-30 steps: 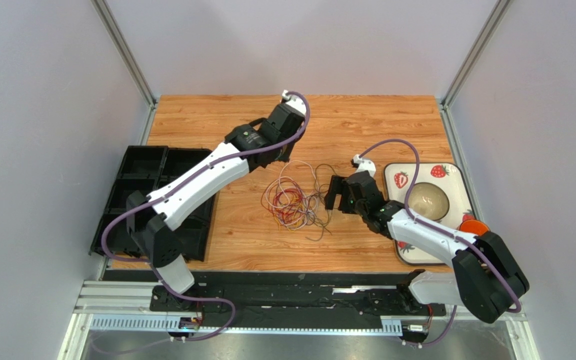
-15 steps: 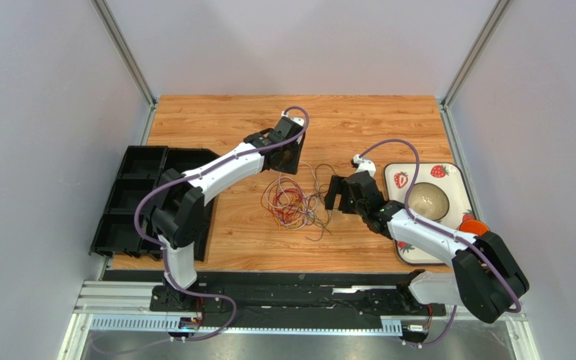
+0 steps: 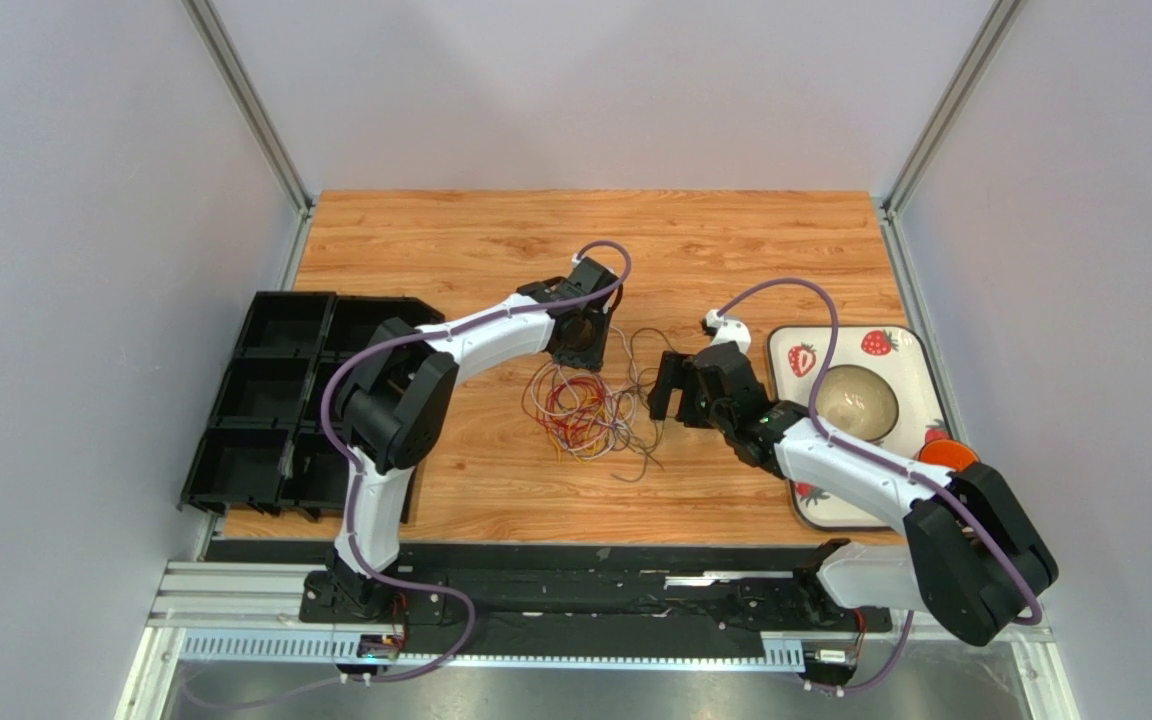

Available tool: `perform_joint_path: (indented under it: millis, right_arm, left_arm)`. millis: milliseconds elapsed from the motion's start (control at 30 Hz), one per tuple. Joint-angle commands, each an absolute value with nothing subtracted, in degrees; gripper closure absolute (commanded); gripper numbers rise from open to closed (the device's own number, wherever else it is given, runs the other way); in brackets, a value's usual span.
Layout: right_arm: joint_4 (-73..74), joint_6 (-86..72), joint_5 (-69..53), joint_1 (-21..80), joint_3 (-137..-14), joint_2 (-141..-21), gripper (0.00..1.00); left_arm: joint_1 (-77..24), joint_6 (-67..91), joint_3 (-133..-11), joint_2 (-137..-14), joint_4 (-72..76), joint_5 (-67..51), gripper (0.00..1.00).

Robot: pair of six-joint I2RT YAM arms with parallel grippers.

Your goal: Untangle the cables

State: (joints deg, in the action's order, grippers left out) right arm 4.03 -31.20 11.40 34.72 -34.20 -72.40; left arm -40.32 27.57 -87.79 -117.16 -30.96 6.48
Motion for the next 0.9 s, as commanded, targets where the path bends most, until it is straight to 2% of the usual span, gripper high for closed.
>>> perform_joint_path:
  millis: [0,233,467,533,567,633,700,867]
  right_arm:
    - [2.7,-30.4,11.3,34.9,-35.9,-72.7,0.11]
    - [2.7,-30.3,11.1,35.0,-35.8,-72.7,0.11]
    - [2.5,-30.3,11.1,34.9,-35.6,-72.5,0.11]
    - [2.5,-30.3,11.2,34.9,-35.6,-72.4,0.11]
    - [2.5,-30.2,11.2,35.0,-35.6,-72.5,0.11]
    - [2.5,-30.2,11.2,35.0,-35.6,-72.4,0.11]
    - [2.4,-30.2,11.1,35.0,-35.5,-72.3,0.11]
    - [2.4,-30.2,11.2,35.0,-35.3,-72.1,0.11]
  left_arm:
    - [-40.3,29.3,-89.1,-117.9,-29.1,5.7,0.6]
    - [-40.7,29.0,-89.6,-117.3,-29.6,7.4,0.75]
    - [-41.4,28.9,-90.6,-117.9,-31.8,8.6,1.0]
    - [-41.9,29.4,-90.4,-117.2,-31.8,9.3,1.0]
    - [-42.0,29.6,-90.5,-116.9,-32.3,9.8,0.99]
    - [-42.1,31.3,-90.6,-116.9,-32.7,10.5,0.81]
    - [-42.2,32.9,-90.8,-116.9,-33.0,11.7,0.58]
    - [-42.2,38.4,-92.4,-118.1,-34.9,14.9,0.53]
